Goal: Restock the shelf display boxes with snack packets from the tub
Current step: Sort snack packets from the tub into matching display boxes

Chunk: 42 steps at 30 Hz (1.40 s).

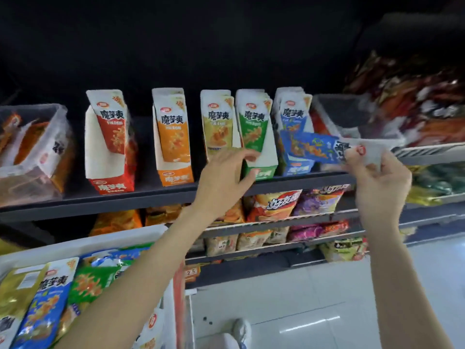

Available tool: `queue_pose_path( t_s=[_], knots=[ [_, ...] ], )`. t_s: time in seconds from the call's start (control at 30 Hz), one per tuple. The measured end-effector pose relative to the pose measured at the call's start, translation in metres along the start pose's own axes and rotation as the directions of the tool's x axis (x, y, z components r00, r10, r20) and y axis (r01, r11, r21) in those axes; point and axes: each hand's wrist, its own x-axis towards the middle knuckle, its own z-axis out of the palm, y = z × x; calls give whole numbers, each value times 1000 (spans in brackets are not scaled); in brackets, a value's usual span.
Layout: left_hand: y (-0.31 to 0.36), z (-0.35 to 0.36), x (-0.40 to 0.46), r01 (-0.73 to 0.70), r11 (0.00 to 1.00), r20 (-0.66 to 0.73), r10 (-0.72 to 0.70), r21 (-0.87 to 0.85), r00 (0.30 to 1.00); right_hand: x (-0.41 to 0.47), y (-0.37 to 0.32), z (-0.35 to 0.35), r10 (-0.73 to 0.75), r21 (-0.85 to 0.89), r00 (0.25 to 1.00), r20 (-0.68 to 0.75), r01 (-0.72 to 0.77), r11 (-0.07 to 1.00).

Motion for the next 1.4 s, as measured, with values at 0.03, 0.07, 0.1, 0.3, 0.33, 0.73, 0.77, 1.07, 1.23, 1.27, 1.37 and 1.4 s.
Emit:
queue_pose_path(
  t_s=[0.03,0.07,0.1,0.3,0.33,0.73,0.77,1.07,1.23,1.27,1.37,1.4],
  knots=[
    [2,12,15,-16,999,51,14,42,999,16,3,-4,-47,-51,998,-38,46,998],
    [4,25,29,-42,995,93,33,96,995,34,8,-6,-93,-112,994,-55,86,990],
    [5,37,42,-74,985,126,55,153,991,51,14,-6,-136,-180,989,-56,124,976],
    [3,91,87,-225,870,214,143,439,966,136,37,35,-262,-563,924,278,378,735],
    [2,95,90,-232,854,210,148,466,966,144,38,45,-226,-585,904,364,411,699],
    [-10,103,97,-256,860,177,197,442,964,176,76,106,-241,-505,816,526,527,683],
    [-10,103,97,-254,861,180,193,440,965,173,78,105,-307,-473,829,468,529,705],
    [0,83,84,-136,980,-16,139,143,990,91,71,68,-327,-249,914,241,384,889],
    [6,21,23,-66,979,-259,15,-191,966,2,32,68,-192,-73,917,350,231,970],
    [2,7,4,-53,973,-299,-17,-224,954,-17,25,73,-189,-54,889,417,231,971],
    [-19,-33,-62,25,982,-365,-92,-185,927,-73,10,98,-219,5,740,635,280,960],
    [-29,-45,-86,59,989,-365,-106,-137,925,-91,7,109,-217,18,678,702,288,957]
  ],
)
